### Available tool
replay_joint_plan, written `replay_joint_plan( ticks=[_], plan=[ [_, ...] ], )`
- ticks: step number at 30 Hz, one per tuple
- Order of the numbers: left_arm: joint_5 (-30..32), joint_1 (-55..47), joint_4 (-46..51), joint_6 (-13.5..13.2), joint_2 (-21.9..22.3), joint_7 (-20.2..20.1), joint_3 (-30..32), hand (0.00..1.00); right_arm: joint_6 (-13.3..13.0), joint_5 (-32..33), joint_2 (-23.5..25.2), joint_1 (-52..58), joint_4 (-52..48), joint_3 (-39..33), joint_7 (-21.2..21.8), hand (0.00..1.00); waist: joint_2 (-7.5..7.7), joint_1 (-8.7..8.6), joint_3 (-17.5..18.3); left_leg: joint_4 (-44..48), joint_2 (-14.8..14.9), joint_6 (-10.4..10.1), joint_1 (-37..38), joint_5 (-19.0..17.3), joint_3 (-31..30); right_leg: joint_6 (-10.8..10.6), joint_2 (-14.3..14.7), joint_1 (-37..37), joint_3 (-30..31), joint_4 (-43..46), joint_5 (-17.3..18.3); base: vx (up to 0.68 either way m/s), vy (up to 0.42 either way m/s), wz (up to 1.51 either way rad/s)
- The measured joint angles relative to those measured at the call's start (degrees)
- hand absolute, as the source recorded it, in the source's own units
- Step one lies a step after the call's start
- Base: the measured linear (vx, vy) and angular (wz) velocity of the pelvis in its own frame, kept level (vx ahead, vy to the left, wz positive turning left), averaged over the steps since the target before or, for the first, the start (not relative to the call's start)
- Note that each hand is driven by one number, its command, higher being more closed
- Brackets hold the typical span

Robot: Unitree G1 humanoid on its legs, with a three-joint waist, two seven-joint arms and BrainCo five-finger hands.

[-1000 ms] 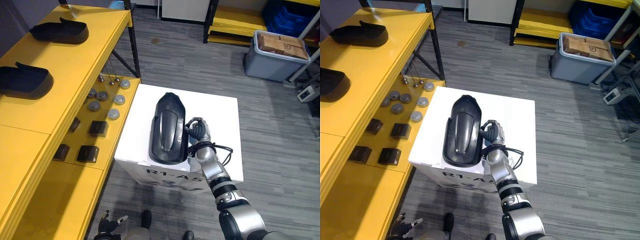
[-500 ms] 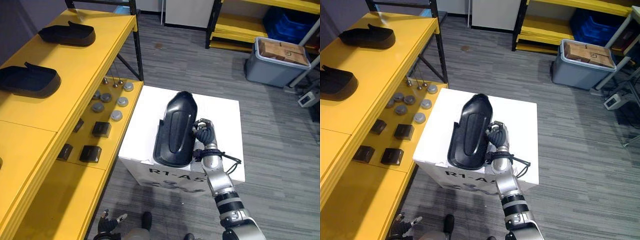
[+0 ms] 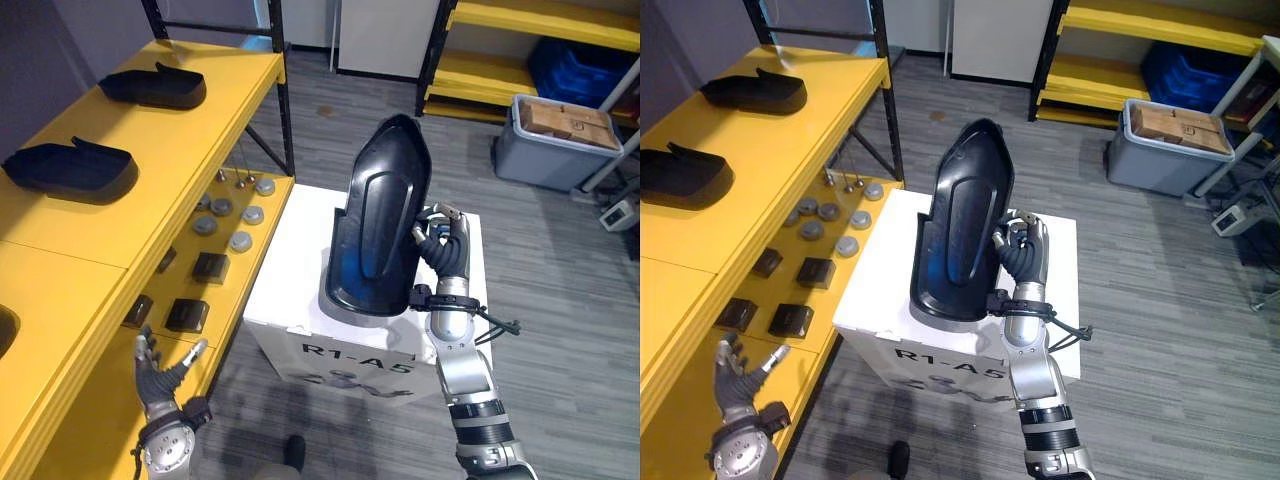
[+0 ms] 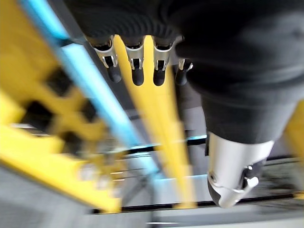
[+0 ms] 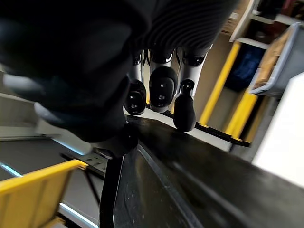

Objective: Walk over and take plastic housings, then place them on the shelf

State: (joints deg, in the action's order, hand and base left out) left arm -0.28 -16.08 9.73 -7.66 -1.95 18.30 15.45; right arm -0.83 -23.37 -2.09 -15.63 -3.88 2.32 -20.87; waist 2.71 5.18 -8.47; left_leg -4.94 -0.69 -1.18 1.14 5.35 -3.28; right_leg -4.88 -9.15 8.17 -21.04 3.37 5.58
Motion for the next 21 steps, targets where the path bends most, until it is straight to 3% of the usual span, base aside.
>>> replay_joint_plan(
  ticks=[6, 10, 15, 21],
  plan=[
    [-0.81, 1.91, 10.72, -3.0, -0.39, 0.16, -6.28, 0.0, -0.5, -0.5, -0.39, 0.34, -0.9, 2.37, 0.02, 1.0, -0.81, -0.9, 1.73, -0.02, -0.07, 0.45, 0.55, 0.31, -0.1, 0.0, -0.08, 0.36, 0.03, 0.51, 0.0, -0.03, -0.002, 0.01],
    [-4.3, 3.93, 12.88, -4.91, -1.86, -1.73, -15.17, 0.0, -1.5, -0.64, -0.92, 0.92, -4.89, 6.8, 0.32, 1.0, -1.65, -1.49, 2.55, -0.02, 0.05, 0.61, 0.67, 0.44, 0.17, 0.0, -0.1, 0.04, 0.44, 1.07, 0.0, -0.03, -0.001, -0.04],
    [-11.13, 6.12, 12.86, -5.0, -3.45, -6.53, -22.54, 0.0, -2.69, -1.73, -1.61, 0.85, -4.94, 11.06, 1.24, 1.0, -1.7, -1.55, 3.47, -0.02, 0.27, 0.61, 1.12, 0.46, 1.01, 0.0, -0.03, -0.11, 1.41, 1.31, -0.01, -0.01, -0.002, -0.08],
    [-14.4, 7.54, 11.26, -4.95, -5.27, -8.41, -26.37, 0.0, -2.69, -1.77, -2.34, 0.24, -4.94, 14.42, 1.71, 1.0, -1.69, -2.44, 4.38, -0.03, 0.43, 0.61, 1.13, 0.46, 1.57, 0.02, 0.04, -0.8, 1.95, 1.37, -0.05, -0.01, -0.001, -0.05]
  ],
)
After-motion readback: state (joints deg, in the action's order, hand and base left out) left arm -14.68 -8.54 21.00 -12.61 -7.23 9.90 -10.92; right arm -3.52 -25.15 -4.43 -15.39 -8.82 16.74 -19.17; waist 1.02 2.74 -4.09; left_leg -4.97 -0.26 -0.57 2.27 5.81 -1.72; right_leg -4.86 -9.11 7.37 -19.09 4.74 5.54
